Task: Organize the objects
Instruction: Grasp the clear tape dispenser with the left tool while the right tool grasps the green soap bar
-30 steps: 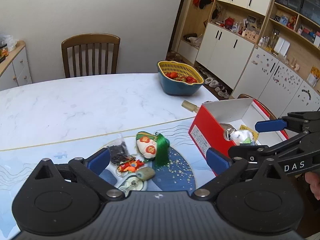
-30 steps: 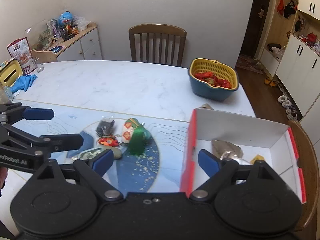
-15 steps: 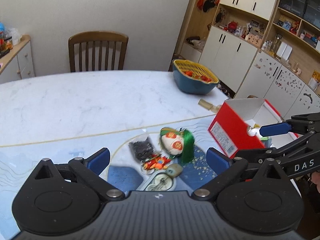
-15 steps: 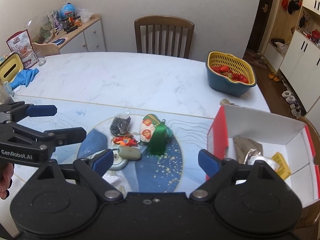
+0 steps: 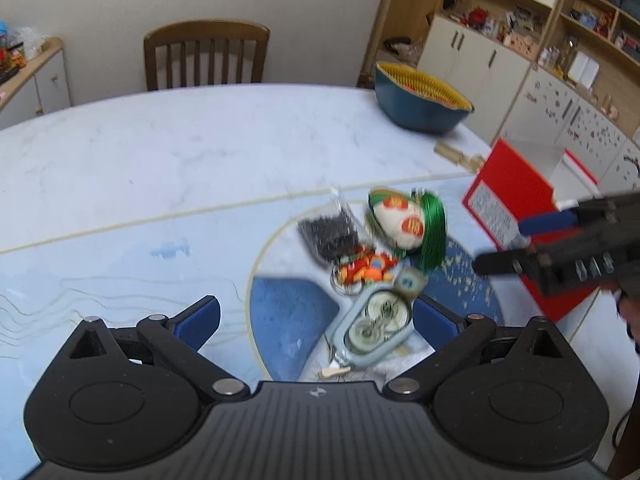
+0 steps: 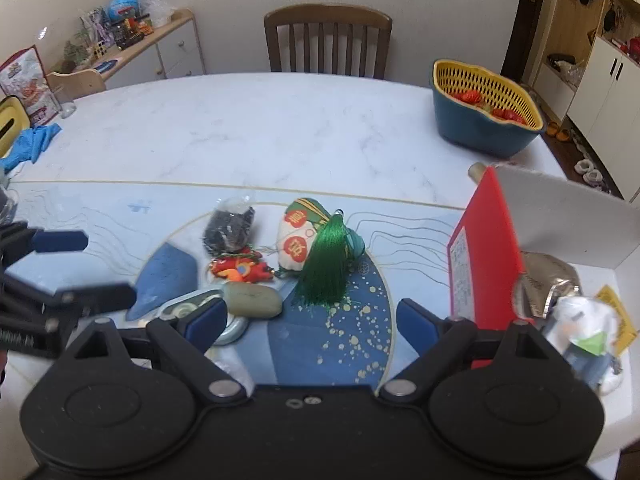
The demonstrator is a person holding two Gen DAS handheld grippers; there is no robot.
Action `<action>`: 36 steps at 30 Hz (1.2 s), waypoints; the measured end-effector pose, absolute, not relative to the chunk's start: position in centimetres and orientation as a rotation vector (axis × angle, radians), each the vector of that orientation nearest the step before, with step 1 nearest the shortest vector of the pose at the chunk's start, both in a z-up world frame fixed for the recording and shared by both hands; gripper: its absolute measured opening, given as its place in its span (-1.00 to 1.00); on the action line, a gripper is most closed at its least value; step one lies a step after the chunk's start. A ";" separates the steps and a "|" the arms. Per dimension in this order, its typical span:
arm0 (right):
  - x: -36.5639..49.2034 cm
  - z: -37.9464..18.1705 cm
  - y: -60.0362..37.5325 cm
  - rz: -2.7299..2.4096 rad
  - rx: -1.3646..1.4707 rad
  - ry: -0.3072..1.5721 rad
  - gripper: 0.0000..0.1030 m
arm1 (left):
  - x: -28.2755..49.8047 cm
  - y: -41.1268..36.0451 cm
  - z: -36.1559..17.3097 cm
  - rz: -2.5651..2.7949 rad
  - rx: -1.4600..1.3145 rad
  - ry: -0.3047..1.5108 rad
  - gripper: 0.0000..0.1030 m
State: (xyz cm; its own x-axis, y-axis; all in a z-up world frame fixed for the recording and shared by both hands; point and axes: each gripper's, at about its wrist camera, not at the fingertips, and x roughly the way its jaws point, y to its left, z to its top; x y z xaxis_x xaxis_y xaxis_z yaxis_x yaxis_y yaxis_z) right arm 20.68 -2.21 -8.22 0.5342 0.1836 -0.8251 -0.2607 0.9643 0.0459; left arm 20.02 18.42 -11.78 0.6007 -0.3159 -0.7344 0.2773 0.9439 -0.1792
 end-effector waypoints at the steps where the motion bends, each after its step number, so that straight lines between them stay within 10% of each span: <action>1: 21.1 -8.6 -2.2 0.260 -0.083 0.975 0.74 | 20.0 18.2 -12.1 -0.355 -0.037 0.865 1.00; 11: 22.9 -10.7 -0.6 0.370 -0.029 1.034 0.54 | 19.4 15.4 -14.0 -0.451 0.053 0.859 0.96; 36: 24.3 -13.3 -0.6 0.401 0.146 1.109 -0.06 | 21.4 14.0 -14.8 -0.542 0.068 0.909 -0.28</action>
State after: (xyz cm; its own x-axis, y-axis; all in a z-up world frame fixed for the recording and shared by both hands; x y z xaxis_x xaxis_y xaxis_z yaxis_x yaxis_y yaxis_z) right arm 24.30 -0.57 -13.31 0.3832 0.3850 -0.8396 -0.2408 0.9192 0.3116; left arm 21.42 14.02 -14.83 0.4903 -0.4174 -0.7651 0.4739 0.8644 -0.1679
